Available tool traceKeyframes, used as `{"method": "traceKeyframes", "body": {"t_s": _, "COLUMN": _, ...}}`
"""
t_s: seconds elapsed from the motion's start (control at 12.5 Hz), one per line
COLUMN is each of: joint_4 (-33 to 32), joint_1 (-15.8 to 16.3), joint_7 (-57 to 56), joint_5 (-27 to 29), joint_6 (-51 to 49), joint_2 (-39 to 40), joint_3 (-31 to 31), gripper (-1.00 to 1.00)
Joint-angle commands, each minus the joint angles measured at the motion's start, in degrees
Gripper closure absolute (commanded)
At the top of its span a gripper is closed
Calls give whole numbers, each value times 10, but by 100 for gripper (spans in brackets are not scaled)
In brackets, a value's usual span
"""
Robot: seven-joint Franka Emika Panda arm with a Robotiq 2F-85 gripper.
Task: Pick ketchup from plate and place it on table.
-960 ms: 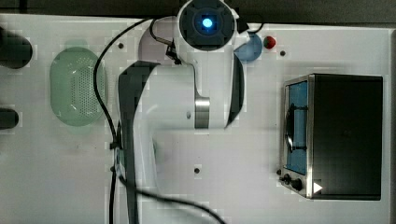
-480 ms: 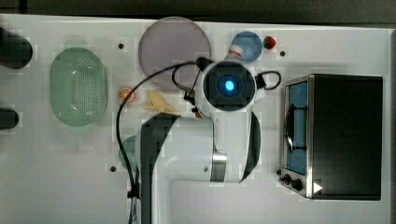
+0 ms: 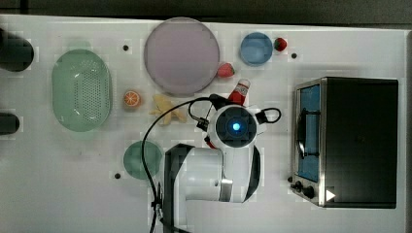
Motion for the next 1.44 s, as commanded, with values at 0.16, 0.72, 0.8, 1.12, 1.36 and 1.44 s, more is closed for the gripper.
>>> {"method": "traceKeyframes", "body": {"t_s": 0.16, "joint_4": -4, "joint_1": 1, "joint_7": 24, "joint_5": -1, "joint_6": 81, "joint_2": 60, "joint_3": 3, "gripper": -74}}
{"method": "traceKeyframes", "body": {"t_s": 0.72, "joint_4": 33, "joint_1": 4, "joint_7": 101, "joint_5": -1, "joint_6": 40, "joint_2": -20, "joint_3": 7, "gripper": -100}}
{"method": "traceKeyframes", "body": {"t_s": 0.8, "joint_4": 47, "joint_1": 6, "joint_7": 128, "joint_5": -1, "joint_6": 1, "joint_2": -39, "joint_3": 7, "gripper": -100}}
{"method": "traceKeyframes", "body": {"t_s": 1.12, "joint_4": 136, "joint_1": 8, "joint_7": 169, "joint_5": -1, "joint_6": -151, "joint_2": -92, "joint_3": 6, "gripper": -100}}
{"method": "traceKeyframes", "body": {"t_s": 1.36, "joint_4": 219, "joint_1": 7, "joint_7": 181, "joint_5": -1, "joint_6": -258, "joint_2": -105, "joint_3": 5, "gripper": -100}}
{"method": "traceKeyframes", "body": {"t_s": 1.44, "joint_4": 249, "joint_1": 8, "joint_7": 197, "joint_5": -1, "joint_6": -292, "joint_2": -104, "joint_3": 5, "gripper": -100}}
